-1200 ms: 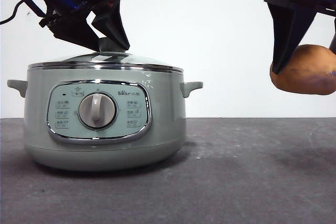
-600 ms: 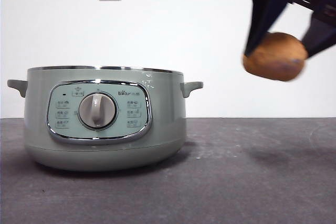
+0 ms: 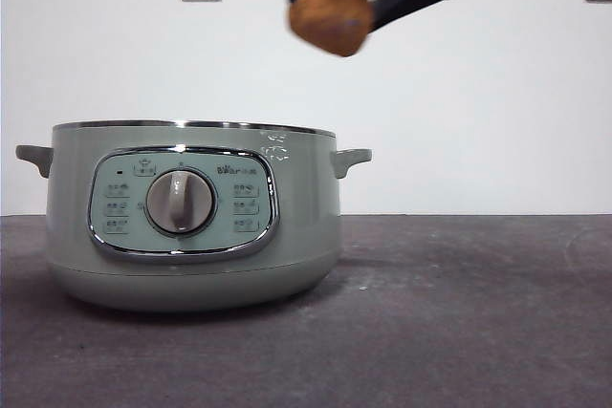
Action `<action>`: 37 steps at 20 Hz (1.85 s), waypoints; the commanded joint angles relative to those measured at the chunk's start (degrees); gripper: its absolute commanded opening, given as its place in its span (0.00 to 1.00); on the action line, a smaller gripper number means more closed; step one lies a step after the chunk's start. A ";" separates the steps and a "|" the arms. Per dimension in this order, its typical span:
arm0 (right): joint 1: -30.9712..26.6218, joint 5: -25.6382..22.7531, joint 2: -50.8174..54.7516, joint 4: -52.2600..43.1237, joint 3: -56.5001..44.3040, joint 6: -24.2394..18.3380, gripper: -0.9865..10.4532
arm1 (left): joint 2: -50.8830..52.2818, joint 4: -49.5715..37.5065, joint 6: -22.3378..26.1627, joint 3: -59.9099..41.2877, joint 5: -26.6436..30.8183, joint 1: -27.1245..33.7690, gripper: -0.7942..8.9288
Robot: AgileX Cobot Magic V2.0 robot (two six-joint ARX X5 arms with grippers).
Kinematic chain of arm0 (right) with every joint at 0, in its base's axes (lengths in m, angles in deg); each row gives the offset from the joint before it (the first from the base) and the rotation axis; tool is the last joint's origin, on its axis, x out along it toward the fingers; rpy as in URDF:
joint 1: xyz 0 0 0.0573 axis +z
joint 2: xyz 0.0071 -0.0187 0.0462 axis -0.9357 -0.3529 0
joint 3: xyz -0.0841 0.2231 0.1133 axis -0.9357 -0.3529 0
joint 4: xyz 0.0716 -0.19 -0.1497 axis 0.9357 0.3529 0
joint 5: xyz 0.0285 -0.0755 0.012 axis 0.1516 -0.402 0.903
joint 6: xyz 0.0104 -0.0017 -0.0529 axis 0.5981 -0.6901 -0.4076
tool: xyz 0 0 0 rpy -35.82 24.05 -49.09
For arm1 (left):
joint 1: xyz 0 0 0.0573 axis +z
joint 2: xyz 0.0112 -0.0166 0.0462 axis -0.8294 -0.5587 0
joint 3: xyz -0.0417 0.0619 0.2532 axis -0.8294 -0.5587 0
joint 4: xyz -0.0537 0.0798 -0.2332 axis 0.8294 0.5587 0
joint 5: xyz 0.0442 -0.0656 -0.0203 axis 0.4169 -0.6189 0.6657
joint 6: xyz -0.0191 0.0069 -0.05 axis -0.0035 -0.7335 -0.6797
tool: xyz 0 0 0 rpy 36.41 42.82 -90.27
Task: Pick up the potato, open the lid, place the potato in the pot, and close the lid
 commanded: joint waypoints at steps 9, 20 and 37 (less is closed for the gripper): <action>2.95 -0.61 -31.93 6.29 29.27 -14.05 0.08 | 0.72 2.51 0.09 0.72 0.55 0.07 0.07; 5.27 -0.63 -41.68 8.07 29.92 -18.23 0.08 | 0.70 2.97 0.11 0.72 1.31 0.09 0.07; 5.03 -3.61 -22.97 18.62 29.94 -16.87 0.50 | -8.28 -0.94 0.50 0.72 1.95 0.07 0.07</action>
